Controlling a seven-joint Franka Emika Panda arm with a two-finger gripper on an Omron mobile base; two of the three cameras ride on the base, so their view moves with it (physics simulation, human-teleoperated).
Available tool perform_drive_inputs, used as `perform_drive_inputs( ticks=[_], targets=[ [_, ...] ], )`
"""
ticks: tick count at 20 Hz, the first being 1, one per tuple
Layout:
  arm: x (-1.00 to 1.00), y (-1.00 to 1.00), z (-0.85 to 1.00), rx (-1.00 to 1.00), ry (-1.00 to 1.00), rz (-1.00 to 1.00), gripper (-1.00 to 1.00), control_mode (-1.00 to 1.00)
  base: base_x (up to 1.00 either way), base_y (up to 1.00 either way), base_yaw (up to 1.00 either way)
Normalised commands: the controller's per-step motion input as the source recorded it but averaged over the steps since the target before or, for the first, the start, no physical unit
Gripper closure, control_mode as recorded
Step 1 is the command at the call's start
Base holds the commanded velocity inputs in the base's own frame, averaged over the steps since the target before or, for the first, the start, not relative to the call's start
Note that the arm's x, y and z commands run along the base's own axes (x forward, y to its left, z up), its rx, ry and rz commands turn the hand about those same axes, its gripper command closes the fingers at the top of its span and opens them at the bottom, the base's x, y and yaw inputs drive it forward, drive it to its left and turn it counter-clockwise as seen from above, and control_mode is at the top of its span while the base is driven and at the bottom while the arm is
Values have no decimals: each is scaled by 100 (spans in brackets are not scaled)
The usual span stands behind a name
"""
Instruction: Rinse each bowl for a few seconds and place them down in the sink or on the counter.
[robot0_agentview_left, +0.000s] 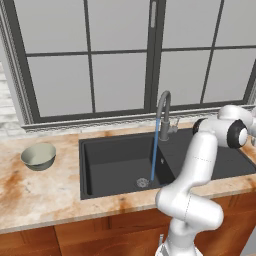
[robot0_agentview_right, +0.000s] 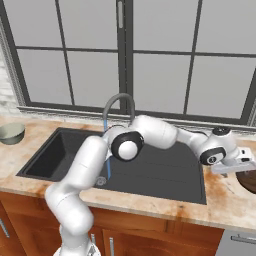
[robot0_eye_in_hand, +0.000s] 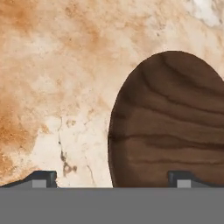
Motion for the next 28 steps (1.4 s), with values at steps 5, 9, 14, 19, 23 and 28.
perform_drive_inputs(
  ticks=[5, 9, 14, 19, 23, 28],
  targets=[
    [21, -30, -16, 1, 6, 2, -100, -100, 0, 0, 0],
    [18, -16, -26, 2, 5, 2, -100, -100, 0, 0, 0],
    [18, -16, -25, 1, 4, 2, -100, -100, 0, 0, 0],
    [18, -19, -21, 1, 3, 2, 100, -100, 0, 0, 0],
    [2, -25, -4, 0, 0, 3, 100, -100, 0, 0, 0],
    [-3, -24, -3, 2, 1, 1, 100, -100, 0, 0, 0]
  ],
)
